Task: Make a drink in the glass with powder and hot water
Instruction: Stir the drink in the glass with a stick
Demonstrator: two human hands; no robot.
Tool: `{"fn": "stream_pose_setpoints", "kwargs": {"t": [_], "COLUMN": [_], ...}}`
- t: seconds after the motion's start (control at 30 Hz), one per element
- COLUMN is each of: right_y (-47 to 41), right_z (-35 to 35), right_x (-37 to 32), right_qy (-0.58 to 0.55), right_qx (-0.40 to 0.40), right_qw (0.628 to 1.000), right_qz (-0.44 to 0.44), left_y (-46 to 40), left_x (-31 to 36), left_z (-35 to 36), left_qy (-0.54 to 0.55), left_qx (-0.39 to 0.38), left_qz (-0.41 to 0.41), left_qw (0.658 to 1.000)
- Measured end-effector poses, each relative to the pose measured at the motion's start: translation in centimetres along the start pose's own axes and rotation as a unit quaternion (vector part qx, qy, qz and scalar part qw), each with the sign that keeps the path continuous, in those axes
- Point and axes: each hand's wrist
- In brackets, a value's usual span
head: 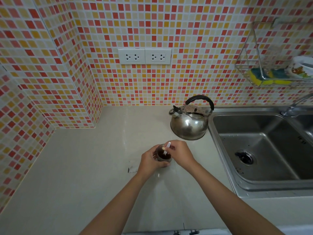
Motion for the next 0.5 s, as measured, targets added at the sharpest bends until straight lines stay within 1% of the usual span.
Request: {"fn": "stream_pose_setpoints", "kwargs": {"t": [0.1, 0.17, 0.23, 0.3, 0.4, 0.5], "right_y": [-0.39, -0.35, -0.02, -0.11, -0.82, -0.7], "right_z": [-0.53, -0.34, 0.04, 0.0, -0.64, -0.53], "right_x": [0.47, 0.58, 0.26, 0.17, 0.76, 0.96], "right_qy": [0.058, 0.031, -0.013, -0.01, 0.038, -0.011], "right_qx": [0.037, 0.022, -0.007, -0.003, 0.027, 0.002], "right_qw": [0.997, 0.999, 1.0, 1.0, 0.999, 0.999], "right_qz": [0.017, 0.036, 0.027, 0.012, 0.008, 0.031], "left_y": [-0.02, 0.0, 0.08, 0.09, -0.04, -0.12], "left_x": [0.09, 0.13, 0.13, 0.05, -0.01, -0.09], "left_z": [-0.02, -0.01, 0.0, 0.07, 0.1, 0.08], "left_qy": [-0.005, -0.008, -0.011, -0.01, -0.006, -0.002], "left_qx": [0.002, 0.002, 0.002, 0.002, 0.003, 0.001], "left_qz": [-0.003, -0.002, -0.001, 0.003, -0.001, -0.002], "left_qw": [1.0, 1.0, 1.0, 1.0, 1.0, 1.0]}}
Point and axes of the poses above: each hand's wrist, its own y-axis away from the middle knuckle, its own z-axis out of the palm, x = y × z, and after that the axes turned 14 degrees about x, right-handed
